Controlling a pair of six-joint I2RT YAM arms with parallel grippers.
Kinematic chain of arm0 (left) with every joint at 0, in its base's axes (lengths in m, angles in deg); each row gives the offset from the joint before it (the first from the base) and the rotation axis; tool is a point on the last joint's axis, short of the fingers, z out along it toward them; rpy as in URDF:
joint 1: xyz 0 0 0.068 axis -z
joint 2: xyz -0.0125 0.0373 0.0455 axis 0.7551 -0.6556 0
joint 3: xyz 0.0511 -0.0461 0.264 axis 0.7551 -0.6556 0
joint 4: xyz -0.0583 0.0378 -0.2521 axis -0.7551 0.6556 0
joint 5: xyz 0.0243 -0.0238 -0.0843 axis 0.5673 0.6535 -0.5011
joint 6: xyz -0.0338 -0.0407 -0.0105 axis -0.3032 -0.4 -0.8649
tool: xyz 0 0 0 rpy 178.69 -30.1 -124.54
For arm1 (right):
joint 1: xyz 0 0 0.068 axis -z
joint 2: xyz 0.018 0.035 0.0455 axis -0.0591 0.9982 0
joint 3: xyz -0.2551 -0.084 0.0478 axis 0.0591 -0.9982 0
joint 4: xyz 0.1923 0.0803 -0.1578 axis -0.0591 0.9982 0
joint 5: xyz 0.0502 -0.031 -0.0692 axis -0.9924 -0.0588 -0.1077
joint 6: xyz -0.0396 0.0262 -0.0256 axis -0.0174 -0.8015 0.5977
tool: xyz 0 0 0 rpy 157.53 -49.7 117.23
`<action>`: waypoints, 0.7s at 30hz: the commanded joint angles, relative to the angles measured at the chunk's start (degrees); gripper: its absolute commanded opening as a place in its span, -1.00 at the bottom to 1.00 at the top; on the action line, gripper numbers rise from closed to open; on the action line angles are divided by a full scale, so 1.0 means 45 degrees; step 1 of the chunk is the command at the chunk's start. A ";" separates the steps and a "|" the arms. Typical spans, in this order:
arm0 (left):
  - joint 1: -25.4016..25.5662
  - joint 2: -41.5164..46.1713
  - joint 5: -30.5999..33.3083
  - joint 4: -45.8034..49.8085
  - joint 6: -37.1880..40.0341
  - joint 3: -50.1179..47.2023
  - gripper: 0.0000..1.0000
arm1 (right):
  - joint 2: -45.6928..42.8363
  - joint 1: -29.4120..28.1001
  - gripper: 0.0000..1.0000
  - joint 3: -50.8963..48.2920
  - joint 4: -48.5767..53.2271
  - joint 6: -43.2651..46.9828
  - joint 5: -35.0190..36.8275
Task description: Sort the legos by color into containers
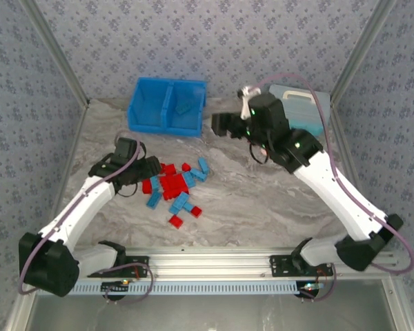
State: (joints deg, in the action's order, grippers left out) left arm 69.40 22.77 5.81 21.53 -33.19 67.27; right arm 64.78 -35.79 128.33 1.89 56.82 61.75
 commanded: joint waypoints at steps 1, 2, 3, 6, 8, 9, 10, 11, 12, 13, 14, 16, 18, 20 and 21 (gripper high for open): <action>0.0106 -0.0215 0.1212 0.1192 -0.1385 -0.0745 0.42 | -0.0692 0.0185 0.81 -0.2213 0.0327 -0.1101 0.0555; 0.0105 -0.0183 0.1353 0.1029 -0.1346 -0.1077 0.36 | -0.1003 0.0219 0.82 -0.2682 0.0325 -0.1370 0.0545; 0.0087 -0.0165 0.1423 0.0840 -0.1252 -0.1353 0.32 | -0.1182 0.0259 0.83 -0.2991 0.0329 -0.1610 0.0546; -0.0083 -0.0273 0.1128 0.0033 -0.0751 -0.1984 0.17 | -0.1234 0.0288 0.84 -0.3193 0.0334 -0.1835 0.0554; -0.0253 -0.0604 0.0663 -0.0425 -0.0264 -0.2101 0.10 | -0.1078 0.0279 0.85 -0.3115 0.0337 -0.1837 0.0508; -0.0294 -0.0795 0.0604 -0.0507 -0.0128 -0.2083 0.09 | -0.1002 0.0283 0.85 -0.3057 0.0354 -0.1832 0.0488; -0.0339 -0.1011 0.0563 -0.0599 0.0052 -0.2045 0.08 | -0.0912 0.0271 0.86 -0.2958 0.0372 -0.1836 0.0472; -0.0381 -0.1223 0.0578 -0.0686 0.0217 -0.2009 0.08 | -0.0789 0.0274 0.86 -0.2856 0.0426 -0.1836 0.0433; -0.0431 -0.1400 0.0596 -0.0811 0.0323 -0.2003 0.08 | -0.0704 0.0278 0.87 -0.2779 0.0461 -0.1836 0.0411; -0.0495 -0.1586 0.0519 -0.1008 0.0458 -0.1985 0.08 | -0.0624 0.0288 0.88 -0.2715 0.0488 -0.1882 0.0378; -0.0567 -0.1782 0.0448 -0.1153 0.0575 -0.1938 0.08 | -0.0546 0.0264 0.90 -0.2660 0.0489 -0.1933 0.0369; -0.0685 -0.2128 0.0192 -0.1385 0.0759 -0.1830 0.07 | -0.0466 0.0254 0.91 -0.2637 0.0510 -0.2113 0.0355; -0.0755 -0.2438 -0.0112 -0.1618 0.0920 -0.1730 0.08 | -0.0443 0.0255 0.93 -0.2627 0.0530 -0.2221 0.0336; -0.0754 -0.2690 -0.0330 -0.1846 0.1077 -0.1648 0.10 | -0.0441 0.0238 0.95 -0.2673 0.0616 -0.2272 0.0368; -0.0755 -0.2786 -0.0404 -0.1930 0.1119 -0.1644 0.12 | -0.0441 0.0239 0.96 -0.2682 0.0651 -0.2300 0.0398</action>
State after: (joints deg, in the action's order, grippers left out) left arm 66.27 11.69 6.07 14.97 -30.39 58.55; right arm 62.66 -34.72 114.56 4.09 48.12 62.74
